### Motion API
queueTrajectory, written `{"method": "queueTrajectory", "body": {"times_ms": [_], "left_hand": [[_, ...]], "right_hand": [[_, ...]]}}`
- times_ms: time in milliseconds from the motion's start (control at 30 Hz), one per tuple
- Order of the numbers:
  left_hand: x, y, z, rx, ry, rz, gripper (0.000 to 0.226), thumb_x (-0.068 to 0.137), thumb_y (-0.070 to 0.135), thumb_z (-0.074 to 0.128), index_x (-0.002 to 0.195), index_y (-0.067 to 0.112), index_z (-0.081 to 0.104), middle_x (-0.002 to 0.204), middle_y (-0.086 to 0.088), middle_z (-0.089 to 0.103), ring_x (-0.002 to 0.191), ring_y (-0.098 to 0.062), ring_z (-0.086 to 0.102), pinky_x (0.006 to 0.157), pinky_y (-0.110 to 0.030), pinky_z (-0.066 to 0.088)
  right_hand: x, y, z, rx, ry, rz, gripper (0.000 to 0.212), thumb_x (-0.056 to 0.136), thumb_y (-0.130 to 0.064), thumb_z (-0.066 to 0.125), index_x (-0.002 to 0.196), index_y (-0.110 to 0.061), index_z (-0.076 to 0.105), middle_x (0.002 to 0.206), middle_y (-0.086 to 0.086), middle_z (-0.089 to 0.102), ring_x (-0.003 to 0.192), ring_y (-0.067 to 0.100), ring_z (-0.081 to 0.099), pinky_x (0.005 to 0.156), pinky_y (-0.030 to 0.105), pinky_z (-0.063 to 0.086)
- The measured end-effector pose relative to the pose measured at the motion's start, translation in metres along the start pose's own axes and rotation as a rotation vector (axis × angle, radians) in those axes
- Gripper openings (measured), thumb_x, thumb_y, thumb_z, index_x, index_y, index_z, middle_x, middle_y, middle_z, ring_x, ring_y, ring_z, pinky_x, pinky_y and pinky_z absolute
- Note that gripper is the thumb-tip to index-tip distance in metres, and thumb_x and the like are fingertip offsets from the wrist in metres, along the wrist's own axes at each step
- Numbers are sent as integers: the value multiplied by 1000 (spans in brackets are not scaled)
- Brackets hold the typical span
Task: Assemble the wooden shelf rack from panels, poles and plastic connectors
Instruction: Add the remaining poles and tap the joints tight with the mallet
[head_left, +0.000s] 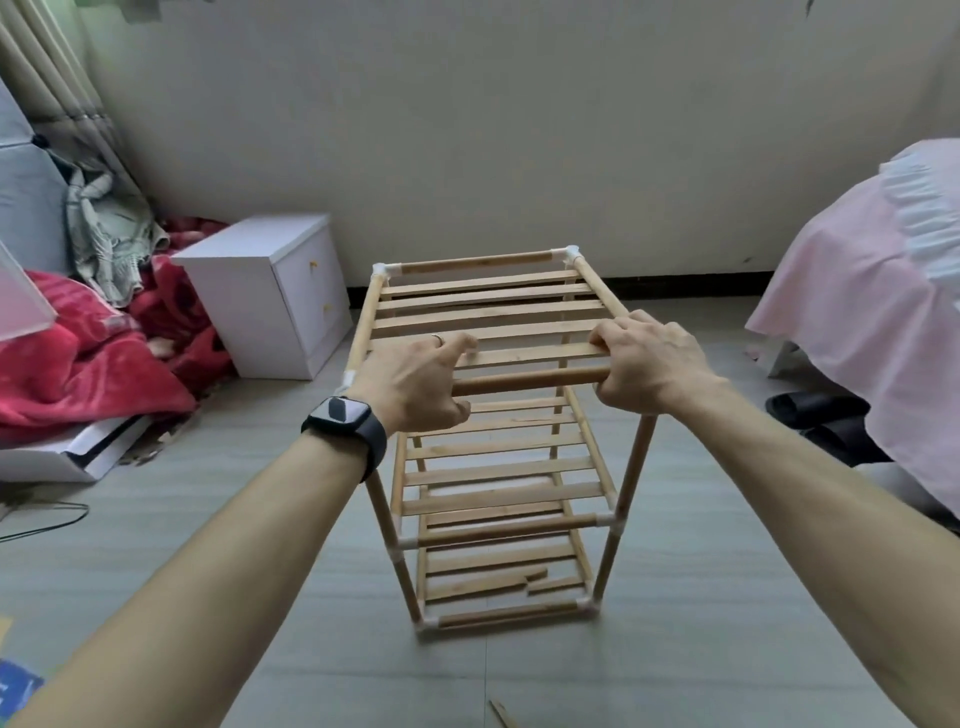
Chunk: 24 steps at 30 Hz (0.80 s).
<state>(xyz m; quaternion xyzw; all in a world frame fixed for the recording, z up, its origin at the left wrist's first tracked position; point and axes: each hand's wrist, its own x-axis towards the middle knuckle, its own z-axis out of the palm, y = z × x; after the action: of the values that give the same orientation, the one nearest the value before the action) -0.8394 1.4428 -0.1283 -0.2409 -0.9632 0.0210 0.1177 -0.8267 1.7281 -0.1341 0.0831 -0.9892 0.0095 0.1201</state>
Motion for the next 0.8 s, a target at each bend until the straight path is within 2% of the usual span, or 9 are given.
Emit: {"method": "queueTrajectory", "body": {"times_ms": [100, 200, 300, 567, 700, 800], "left_hand": [[-11, -23, 0, 67, -2, -75, 64, 83, 66, 60, 137, 33, 46, 114, 7, 65, 105, -19, 60, 100, -41, 44], [-21, -39, 3, 71, 22, -197, 45, 87, 60, 58, 120, 30, 55, 106, 6, 63, 89, -16, 54, 90, -40, 44], [-22, -32, 7, 75, 53, -226, 32, 88, 49, 54, 112, 27, 54, 101, 5, 61, 83, -18, 51, 84, -42, 40], [-28, -24, 0, 85, 25, -226, 27, 90, 43, 53, 109, 25, 53, 98, 3, 60, 83, -20, 55, 85, -43, 45], [-31, -23, -1, 57, 39, -233, 25, 90, 43, 53, 108, 26, 53, 108, 9, 56, 82, -19, 53, 83, -41, 46], [-33, -24, -1, 42, -21, -242, 35, 87, 46, 59, 115, 26, 53, 116, 4, 59, 86, -19, 54, 81, -39, 51]], "right_hand": [[4, -1, 1, 17, -58, 29, 38, 84, -38, 55, 122, -29, 55, 120, -6, 59, 120, 17, 45, 87, 42, 43], [6, -8, 3, 21, -56, 45, 33, 82, -34, 57, 114, -28, 55, 114, -6, 58, 119, 17, 43, 86, 43, 46], [4, -8, 4, 17, -18, 44, 28, 82, -35, 55, 109, -27, 54, 108, -6, 59, 116, 17, 45, 83, 41, 48], [-2, -9, 2, 10, -5, 31, 24, 81, -32, 52, 105, -27, 54, 104, -6, 59, 113, 16, 46, 80, 39, 47], [-6, -11, 0, 4, -17, 42, 27, 83, -32, 53, 109, -27, 53, 112, -5, 60, 117, 18, 46, 80, 39, 42], [-7, -18, -2, -67, -60, 32, 36, 83, -40, 59, 115, -26, 54, 117, -2, 59, 119, 21, 48, 87, 43, 39]]}}
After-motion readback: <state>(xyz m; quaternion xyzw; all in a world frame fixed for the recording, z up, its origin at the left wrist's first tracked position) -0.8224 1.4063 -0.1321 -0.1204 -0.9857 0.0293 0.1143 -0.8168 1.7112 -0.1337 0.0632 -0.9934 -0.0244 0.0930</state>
